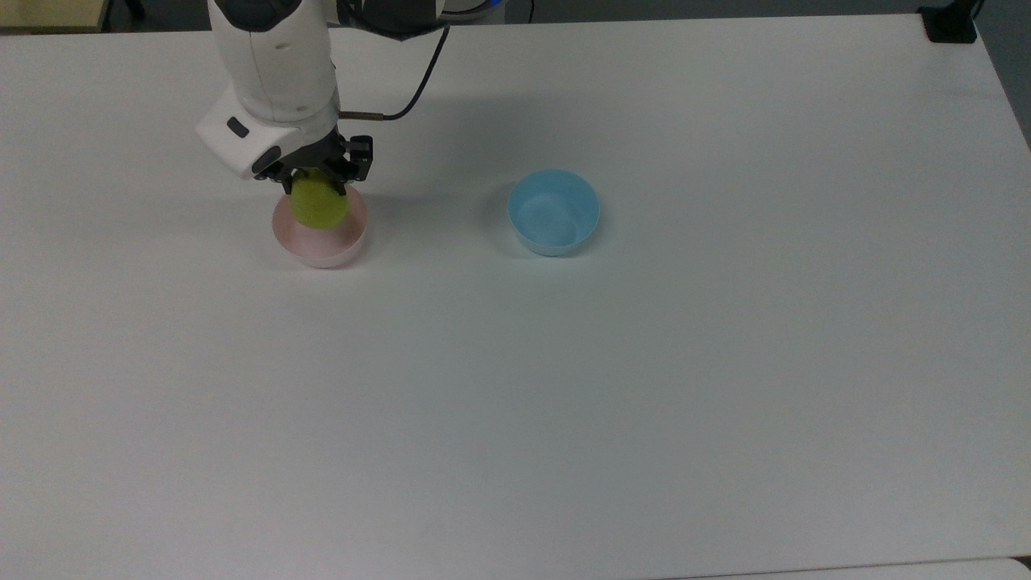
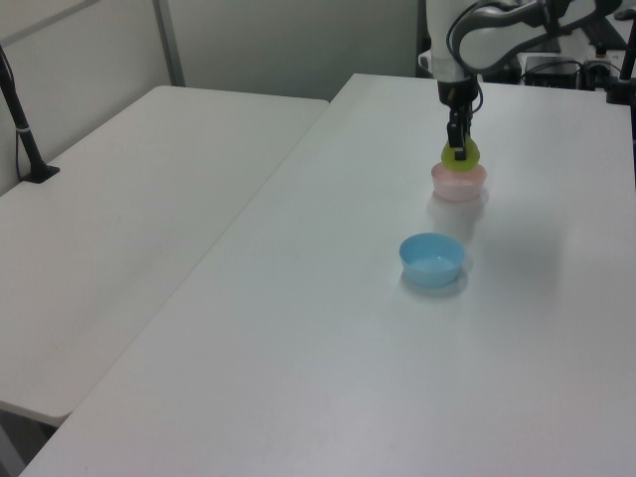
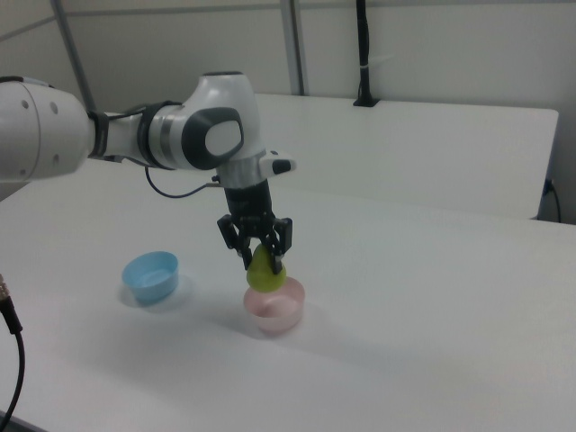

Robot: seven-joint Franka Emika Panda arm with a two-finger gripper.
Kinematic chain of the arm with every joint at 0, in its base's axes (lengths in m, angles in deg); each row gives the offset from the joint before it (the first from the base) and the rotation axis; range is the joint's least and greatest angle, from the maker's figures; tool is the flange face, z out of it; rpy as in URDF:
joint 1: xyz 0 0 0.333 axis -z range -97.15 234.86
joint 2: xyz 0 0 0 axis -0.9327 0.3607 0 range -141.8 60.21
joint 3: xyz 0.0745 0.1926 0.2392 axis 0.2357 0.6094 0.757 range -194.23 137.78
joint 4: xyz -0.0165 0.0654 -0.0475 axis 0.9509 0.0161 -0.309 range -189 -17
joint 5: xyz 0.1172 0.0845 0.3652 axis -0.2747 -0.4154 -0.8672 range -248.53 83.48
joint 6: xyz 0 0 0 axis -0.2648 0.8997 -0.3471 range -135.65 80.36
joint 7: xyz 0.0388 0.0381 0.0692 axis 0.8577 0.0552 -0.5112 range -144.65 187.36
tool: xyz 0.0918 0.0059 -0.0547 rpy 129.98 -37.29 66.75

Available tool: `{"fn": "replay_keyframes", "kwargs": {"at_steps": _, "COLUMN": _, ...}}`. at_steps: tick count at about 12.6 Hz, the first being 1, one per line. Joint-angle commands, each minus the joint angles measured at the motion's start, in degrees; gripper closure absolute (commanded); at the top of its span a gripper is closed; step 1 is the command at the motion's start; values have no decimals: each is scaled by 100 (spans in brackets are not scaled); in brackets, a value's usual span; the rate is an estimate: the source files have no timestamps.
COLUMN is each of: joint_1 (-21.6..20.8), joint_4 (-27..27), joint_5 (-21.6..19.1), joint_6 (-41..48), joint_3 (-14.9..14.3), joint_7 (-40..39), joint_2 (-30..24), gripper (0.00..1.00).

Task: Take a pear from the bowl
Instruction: 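Lift the green pear up out of the pink bowl, then carry the pear away from the bowls and lower it to the table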

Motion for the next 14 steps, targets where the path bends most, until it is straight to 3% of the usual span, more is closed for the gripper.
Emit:
{"fn": "replay_keyframes", "kwargs": {"at_steps": 1, "joint_1": 106, "joint_4": 310, "joint_5": -12, "joint_6": 279, "joint_3": -67, "joint_7": -61, "joint_2": -114, "gripper": 69}}
{"fn": "replay_keyframes", "kwargs": {"at_steps": 6, "joint_1": 1046, "joint_4": 952, "joint_5": 6, "joint_6": 192, "joint_3": -67, "joint_7": -798, "joint_2": 465, "gripper": 69}}
{"fn": "replay_keyframes", "kwargs": {"at_steps": 14, "joint_1": 1645, "joint_4": 988, "joint_5": 94, "joint_6": -1118, "joint_3": -76, "joint_7": -940, "joint_2": 1231, "gripper": 64}}
